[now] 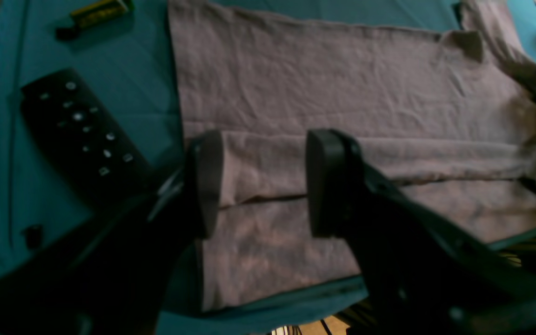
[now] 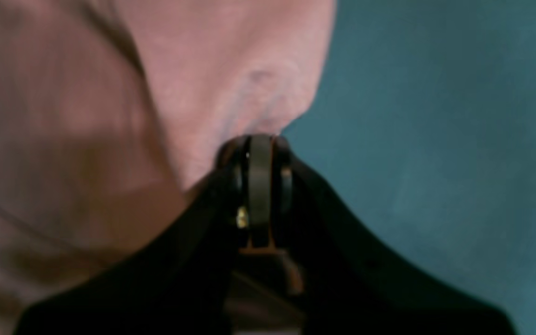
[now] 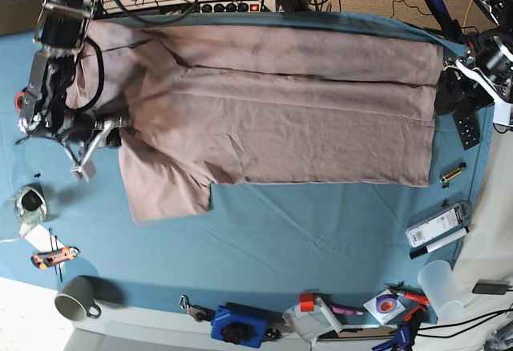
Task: Fold the T-shirt properly
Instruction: 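Grasp the hem corner nearest the right gripper and fold it inward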
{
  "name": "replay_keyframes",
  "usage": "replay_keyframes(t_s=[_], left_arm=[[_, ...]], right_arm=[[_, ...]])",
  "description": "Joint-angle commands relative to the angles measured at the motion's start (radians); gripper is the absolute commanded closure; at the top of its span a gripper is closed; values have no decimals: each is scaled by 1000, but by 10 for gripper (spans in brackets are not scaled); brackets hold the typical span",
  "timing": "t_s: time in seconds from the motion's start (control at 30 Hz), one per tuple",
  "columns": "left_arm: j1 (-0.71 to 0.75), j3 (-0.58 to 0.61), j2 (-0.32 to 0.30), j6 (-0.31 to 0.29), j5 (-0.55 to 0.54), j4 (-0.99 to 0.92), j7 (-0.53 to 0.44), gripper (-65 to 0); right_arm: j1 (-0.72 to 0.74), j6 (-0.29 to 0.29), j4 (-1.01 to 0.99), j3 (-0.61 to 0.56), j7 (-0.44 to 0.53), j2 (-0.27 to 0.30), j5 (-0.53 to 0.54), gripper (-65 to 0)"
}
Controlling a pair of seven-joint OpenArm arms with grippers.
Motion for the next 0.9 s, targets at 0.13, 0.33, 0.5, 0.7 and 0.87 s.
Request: replay_keyframes(t_s=[0.13,0.33,0.5,0.7,0.87], left_arm=[[-5,-6,-16,-1,-18,14,-26,-296],[-5,-6,-16,-1,-18,14,-26,-296],[-5,-6,-16,-2,-18,14,-25,-296],[-4,-6,-16,-2,-18,14,-25,-296],[-4,-6,-16,-1,-11,14,-25,-296]], right_arm=[[-113,5,215,76,2,17,67,0],[-225,39,370,193,2,17,107,0],[-227,39,369,211,-40,18,100,0],[-227,37,370,211,-98,18,104,-180],[-212,27,370,218,-89,20,174,-198]])
